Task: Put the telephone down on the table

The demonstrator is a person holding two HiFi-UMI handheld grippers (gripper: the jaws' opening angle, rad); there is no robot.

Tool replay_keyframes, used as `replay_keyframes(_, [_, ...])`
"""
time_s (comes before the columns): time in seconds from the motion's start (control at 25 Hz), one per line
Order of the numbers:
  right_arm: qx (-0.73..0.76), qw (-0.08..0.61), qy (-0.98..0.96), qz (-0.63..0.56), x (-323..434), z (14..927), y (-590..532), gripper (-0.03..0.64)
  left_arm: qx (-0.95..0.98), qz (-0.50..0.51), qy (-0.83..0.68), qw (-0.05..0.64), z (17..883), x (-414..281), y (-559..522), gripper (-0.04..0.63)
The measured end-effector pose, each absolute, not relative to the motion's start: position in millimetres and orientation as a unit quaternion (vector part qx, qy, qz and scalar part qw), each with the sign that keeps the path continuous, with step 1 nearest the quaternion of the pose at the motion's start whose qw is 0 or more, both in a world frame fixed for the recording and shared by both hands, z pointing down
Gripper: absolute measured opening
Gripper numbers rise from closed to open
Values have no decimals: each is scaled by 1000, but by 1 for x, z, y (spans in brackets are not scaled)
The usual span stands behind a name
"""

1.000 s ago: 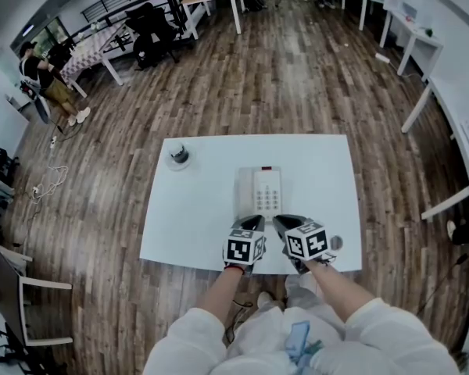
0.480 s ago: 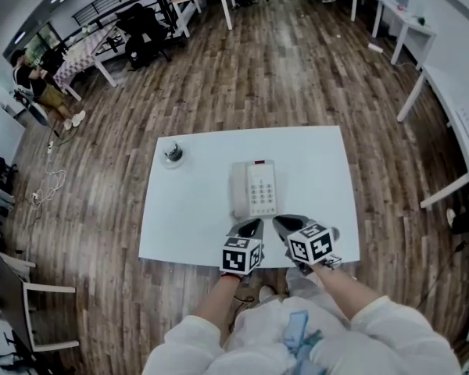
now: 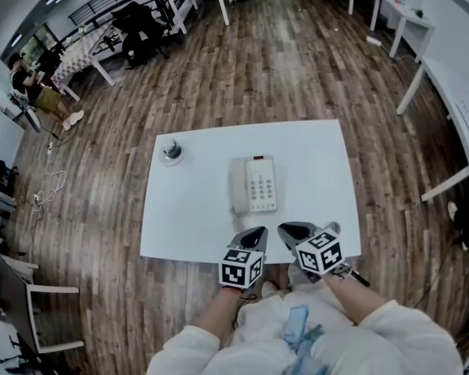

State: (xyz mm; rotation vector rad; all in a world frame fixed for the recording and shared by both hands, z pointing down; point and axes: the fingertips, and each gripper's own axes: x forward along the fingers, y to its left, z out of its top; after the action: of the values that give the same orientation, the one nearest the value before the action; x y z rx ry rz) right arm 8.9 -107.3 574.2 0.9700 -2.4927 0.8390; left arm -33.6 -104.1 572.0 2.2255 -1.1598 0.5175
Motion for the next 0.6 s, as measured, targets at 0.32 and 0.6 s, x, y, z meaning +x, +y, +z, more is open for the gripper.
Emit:
replay_keyframes(0.32, [328, 167, -883, 293, 12, 567, -86, 48, 841, 187, -423, 280, 564, -25, -84, 5])
replay_keyframes(0.6, [321, 166, -887, 288, 23, 556, -66, 48, 841, 175, -428, 282, 554, -31, -72, 5])
